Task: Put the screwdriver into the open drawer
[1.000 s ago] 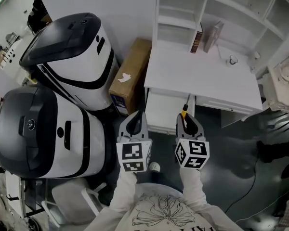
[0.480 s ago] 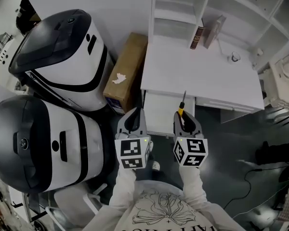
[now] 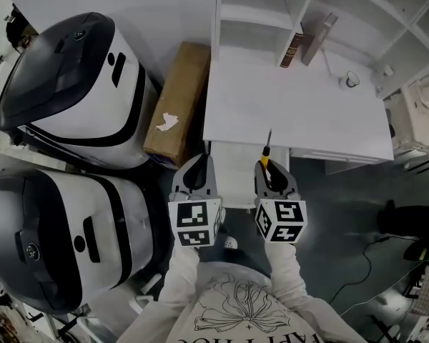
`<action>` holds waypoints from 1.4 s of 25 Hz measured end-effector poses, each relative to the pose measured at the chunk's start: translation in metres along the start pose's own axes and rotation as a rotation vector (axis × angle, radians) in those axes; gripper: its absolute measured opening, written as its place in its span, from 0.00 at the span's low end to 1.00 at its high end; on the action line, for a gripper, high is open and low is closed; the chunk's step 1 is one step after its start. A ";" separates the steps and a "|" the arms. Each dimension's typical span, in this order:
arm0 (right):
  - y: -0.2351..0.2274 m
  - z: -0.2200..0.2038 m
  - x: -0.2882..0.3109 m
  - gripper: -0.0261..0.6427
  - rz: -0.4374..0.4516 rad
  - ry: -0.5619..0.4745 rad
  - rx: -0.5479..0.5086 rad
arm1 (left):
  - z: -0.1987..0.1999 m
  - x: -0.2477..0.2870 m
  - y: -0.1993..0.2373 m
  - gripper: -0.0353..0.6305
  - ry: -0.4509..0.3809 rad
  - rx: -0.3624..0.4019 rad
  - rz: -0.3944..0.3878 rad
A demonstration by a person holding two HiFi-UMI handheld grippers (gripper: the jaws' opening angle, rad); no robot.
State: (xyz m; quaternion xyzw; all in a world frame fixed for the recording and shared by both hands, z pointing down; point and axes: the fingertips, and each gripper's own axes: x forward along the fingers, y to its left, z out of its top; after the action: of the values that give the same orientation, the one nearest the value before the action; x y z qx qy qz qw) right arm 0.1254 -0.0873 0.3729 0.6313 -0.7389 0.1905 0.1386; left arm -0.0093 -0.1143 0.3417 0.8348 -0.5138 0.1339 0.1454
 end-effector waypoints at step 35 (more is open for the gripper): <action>-0.015 -0.099 0.115 0.14 0.058 0.296 -0.020 | -0.118 0.094 0.050 0.07 0.302 -0.067 -0.022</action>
State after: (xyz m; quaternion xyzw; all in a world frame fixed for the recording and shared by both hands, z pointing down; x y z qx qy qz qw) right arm 0.1178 -0.1456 0.5135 0.5732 -0.7302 0.2782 0.2467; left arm -0.0221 -0.1681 0.4904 0.8055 -0.4810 0.2390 0.2503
